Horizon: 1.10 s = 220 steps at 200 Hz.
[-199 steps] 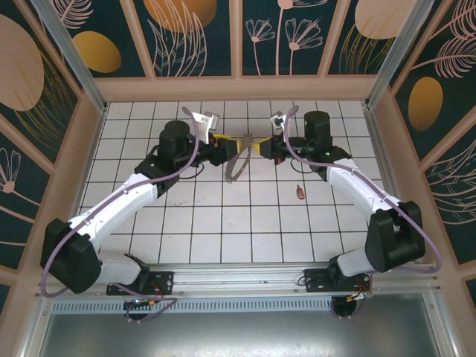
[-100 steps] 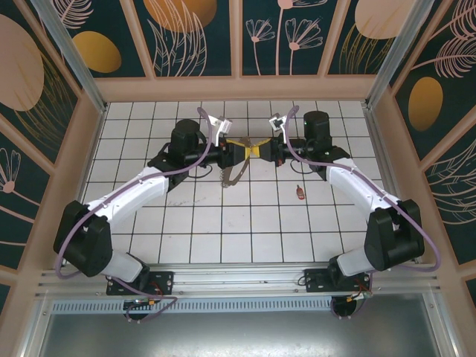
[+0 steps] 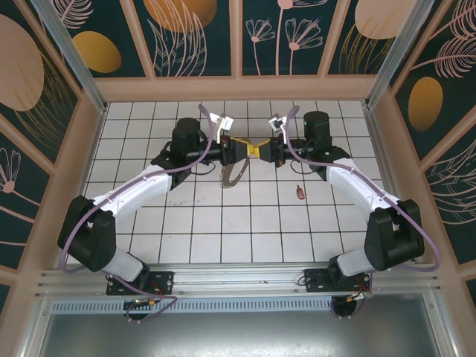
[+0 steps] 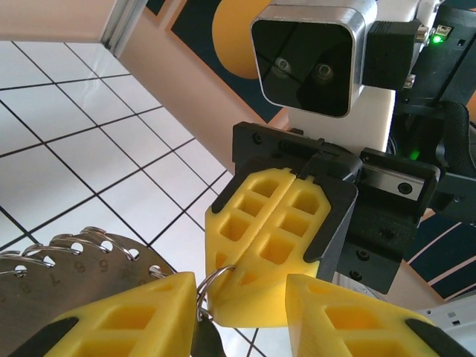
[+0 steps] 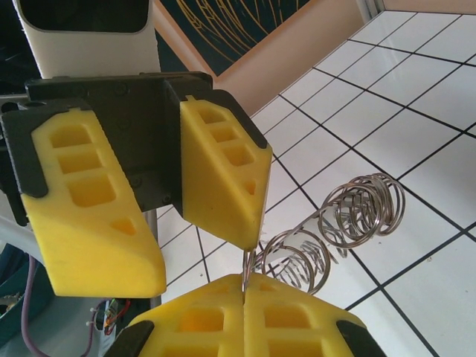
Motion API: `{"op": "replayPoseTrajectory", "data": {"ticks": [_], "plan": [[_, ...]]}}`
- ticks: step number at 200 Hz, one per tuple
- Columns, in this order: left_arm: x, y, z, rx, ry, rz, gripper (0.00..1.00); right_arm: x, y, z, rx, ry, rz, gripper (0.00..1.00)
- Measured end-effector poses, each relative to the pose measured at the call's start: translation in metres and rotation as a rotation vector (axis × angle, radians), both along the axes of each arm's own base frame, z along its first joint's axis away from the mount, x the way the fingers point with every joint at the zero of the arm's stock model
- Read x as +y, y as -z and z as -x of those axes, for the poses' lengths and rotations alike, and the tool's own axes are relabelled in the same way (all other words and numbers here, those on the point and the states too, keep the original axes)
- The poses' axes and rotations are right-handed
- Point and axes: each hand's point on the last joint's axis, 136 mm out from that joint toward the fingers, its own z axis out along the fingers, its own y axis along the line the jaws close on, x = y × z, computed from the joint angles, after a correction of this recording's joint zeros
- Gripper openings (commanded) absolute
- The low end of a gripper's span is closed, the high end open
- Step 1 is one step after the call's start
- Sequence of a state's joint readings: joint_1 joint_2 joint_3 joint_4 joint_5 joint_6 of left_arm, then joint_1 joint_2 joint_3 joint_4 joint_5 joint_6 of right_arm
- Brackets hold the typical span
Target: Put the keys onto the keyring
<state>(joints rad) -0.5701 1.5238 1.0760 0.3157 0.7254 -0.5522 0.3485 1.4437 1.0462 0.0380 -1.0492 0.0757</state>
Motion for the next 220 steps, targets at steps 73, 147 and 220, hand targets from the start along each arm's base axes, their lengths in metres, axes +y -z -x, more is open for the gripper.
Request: {"op": "replayPoseTrajectory", "data": {"ticks": [73, 147, 220], "plan": [[-0.004, 0.004, -0.002, 0.021, 0.017, 0.014, 0.48, -0.001, 0.003, 0.001, 0.021, 0.001, 0.008, 0.00], [-0.002, 0.008, -0.004, -0.004, 0.003, -0.005, 0.32, -0.001, 0.004, 0.002, 0.026, 0.000, 0.009, 0.00], [0.003, 0.014, -0.004, 0.000, 0.011, 0.007, 0.06, 0.000, 0.005, 0.003, 0.030, -0.002, 0.010, 0.00]]}}
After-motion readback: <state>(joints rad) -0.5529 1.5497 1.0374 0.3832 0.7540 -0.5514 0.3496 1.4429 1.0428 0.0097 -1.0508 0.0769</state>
